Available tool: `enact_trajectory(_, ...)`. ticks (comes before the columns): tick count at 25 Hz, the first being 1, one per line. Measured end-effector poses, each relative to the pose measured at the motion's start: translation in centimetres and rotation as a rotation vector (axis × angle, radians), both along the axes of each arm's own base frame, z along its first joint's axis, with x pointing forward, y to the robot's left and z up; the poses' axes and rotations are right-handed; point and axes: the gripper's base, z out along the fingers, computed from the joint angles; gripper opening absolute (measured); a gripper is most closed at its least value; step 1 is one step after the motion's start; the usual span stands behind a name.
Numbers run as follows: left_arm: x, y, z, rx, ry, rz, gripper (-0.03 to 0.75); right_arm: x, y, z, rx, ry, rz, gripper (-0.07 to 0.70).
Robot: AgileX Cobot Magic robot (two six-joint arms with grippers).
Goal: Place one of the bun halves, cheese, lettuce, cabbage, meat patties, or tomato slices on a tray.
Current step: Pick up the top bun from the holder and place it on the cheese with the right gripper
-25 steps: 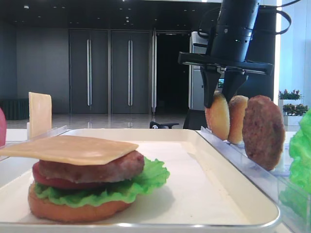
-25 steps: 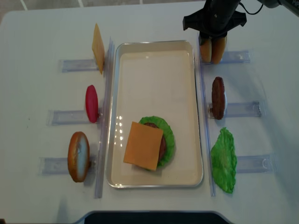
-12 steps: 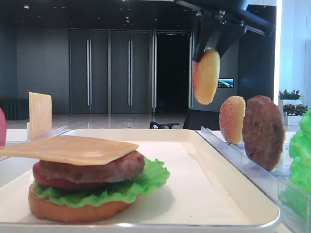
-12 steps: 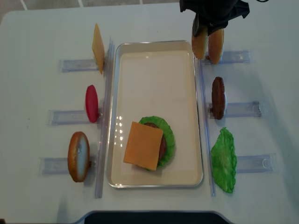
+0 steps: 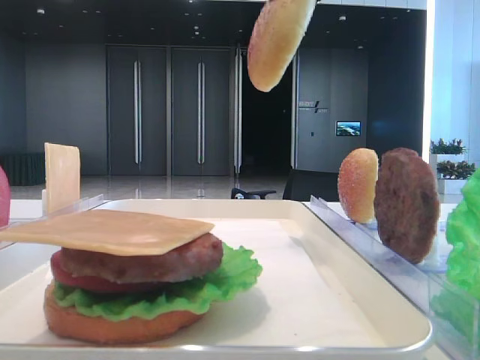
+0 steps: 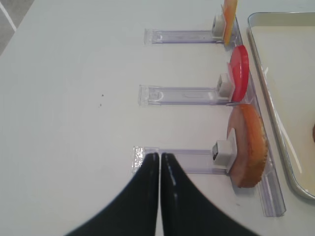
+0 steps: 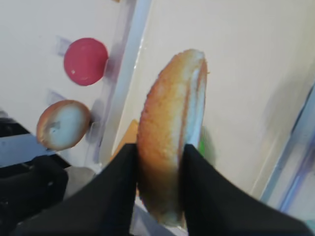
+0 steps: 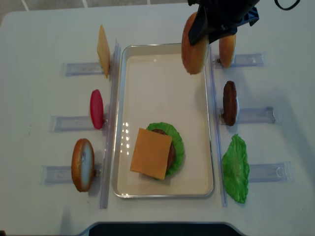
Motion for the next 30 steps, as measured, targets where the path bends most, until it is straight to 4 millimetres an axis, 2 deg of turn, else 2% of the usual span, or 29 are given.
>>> enact_trajectory(2, 0.0, 0.0, 0.0, 0.000, 0.000, 0.000, 0.000, -1.3, -0.1, -0.1, 0.052, 0.016, 0.020, 0.228)
enact_trajectory(5, 0.0, 0.0, 0.0, 0.000, 0.000, 0.000, 0.000, -3.3, -0.2, -1.3, 0.137, 0.047, 0.029, 0.227)
enact_trajectory(11, 0.0, 0.0, 0.0, 0.000, 0.000, 0.000, 0.000, -5.7, -0.5, -3.7, 0.266, 0.013, -0.040, 0.227)
enact_trajectory(19, 0.0, 0.0, 0.0, 0.000, 0.000, 0.000, 0.000, -8.4, 1.5, -7.3, 0.485, -0.017, -0.050, 0.227)
enact_trajectory(25, 0.0, 0.0, 0.0, 0.000, 0.000, 0.000, 0.000, -8.9, 1.8, -9.4, 0.503, -0.008, -0.056, 0.226)
enact_trajectory(30, 0.0, 0.0, 0.0, 0.000, 0.000, 0.000, 0.000, -9.3, 3.4, -11.3, 0.499, 0.082, -0.011, 0.225)
